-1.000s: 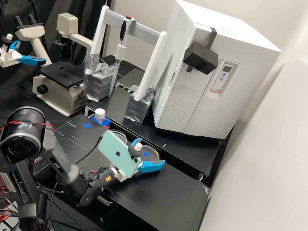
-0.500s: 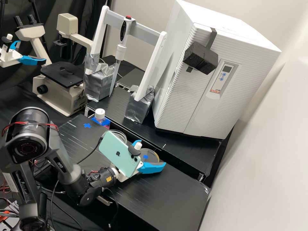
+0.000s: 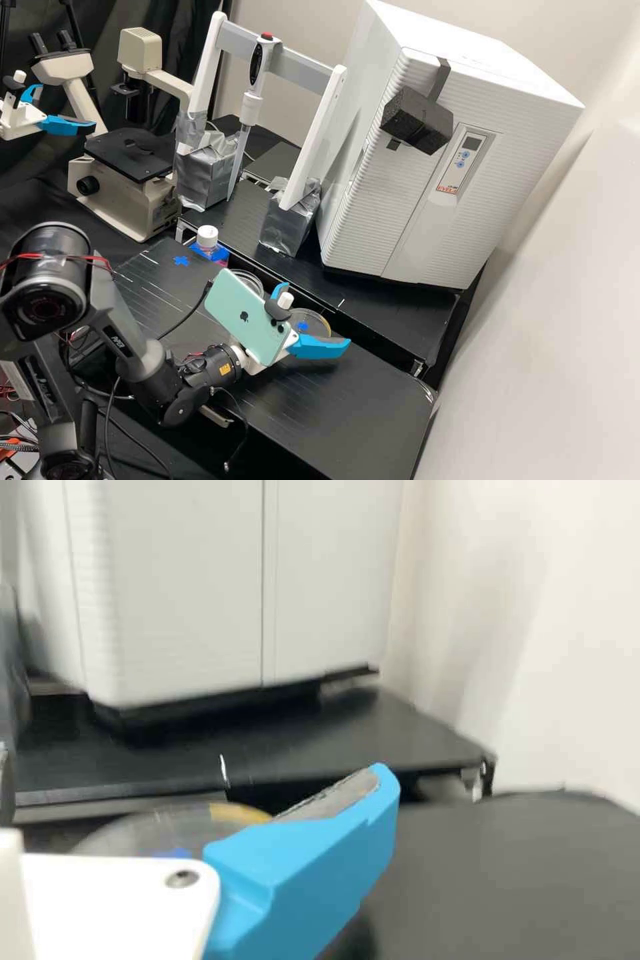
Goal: Open the lid
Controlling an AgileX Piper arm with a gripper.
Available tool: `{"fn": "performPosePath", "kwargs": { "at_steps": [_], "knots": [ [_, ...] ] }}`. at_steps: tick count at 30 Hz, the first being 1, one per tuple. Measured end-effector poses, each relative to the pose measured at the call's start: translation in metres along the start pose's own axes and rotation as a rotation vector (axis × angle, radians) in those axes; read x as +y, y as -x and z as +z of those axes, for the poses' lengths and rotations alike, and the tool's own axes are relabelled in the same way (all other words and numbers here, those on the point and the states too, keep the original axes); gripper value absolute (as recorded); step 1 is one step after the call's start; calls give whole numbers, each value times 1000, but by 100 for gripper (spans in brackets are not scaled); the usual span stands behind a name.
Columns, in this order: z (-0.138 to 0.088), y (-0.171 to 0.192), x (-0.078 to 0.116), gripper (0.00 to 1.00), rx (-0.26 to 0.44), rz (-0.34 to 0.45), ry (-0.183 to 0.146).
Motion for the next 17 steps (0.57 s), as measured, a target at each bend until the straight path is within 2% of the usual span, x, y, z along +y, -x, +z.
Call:
{"fn": "performPosePath", "kwargs": {
  "at_steps": [5,9,13,17],
  "knots": [
    [-25,10,7,100,95,58,-11],
    [-51,23,-4,100,198,79,-40],
    [-65,31,-16,100,272,55,-85],
    [-71,33,-24,100,310,6,-126]
  ]
}}
